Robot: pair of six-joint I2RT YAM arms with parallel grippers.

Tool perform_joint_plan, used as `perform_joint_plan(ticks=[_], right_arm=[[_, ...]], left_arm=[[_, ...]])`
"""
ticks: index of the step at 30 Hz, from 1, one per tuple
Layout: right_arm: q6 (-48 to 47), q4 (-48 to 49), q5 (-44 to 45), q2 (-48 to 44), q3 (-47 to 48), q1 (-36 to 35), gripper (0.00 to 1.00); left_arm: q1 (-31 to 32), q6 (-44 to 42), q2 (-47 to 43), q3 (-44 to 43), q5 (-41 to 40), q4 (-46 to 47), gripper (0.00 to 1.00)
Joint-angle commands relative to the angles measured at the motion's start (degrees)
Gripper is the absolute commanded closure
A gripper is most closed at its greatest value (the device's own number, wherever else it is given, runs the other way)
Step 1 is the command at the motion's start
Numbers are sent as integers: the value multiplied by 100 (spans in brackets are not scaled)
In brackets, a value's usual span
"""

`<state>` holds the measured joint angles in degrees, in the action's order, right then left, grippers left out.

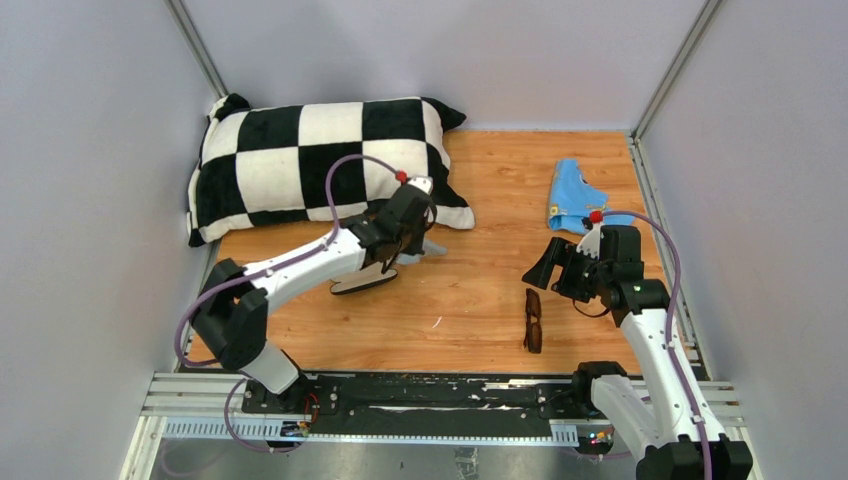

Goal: Organize the sunglasses
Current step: Pick up the glasses cleaning cloth from the center of the board, then place the glasses cleaning cloth at the center of the board.

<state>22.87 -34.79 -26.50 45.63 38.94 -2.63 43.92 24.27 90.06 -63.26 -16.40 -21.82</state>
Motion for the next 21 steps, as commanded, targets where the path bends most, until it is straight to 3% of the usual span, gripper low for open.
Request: perform_joint_plan(ticks=[1,4,8,11,13,14,17,21], right_arm=[[-54,-203,139,-31,194,-88,14],[54,-188,261,-76,132,-89,14],[109,-145,278,-159,45,-88,14],[-49,-341,369,-221,114,-88,14],[-133,-454,442,-269,156,-88,14],[-151,-466,458,-299,151,-88,14],[-151,-446,414,-330,109,-88,14],[-47,-296,197,-322,39,-95,15]], left_arm=[[-70,-524,-318,-902,787,-315,100],[160,-431,-7,-907,1772,-283,100],[949,-508,617,-628,2397,-206,97],[1326,-651,965,-901,2569,-822,60],[1353,-766,820,-1105,2436,-1179,44],[1350,-841,676,-1191,2280,-1306,41],[1218,-933,151,-1407,2008,-1473,37],[673,-475,-219,-1207,2205,-1295,43]])
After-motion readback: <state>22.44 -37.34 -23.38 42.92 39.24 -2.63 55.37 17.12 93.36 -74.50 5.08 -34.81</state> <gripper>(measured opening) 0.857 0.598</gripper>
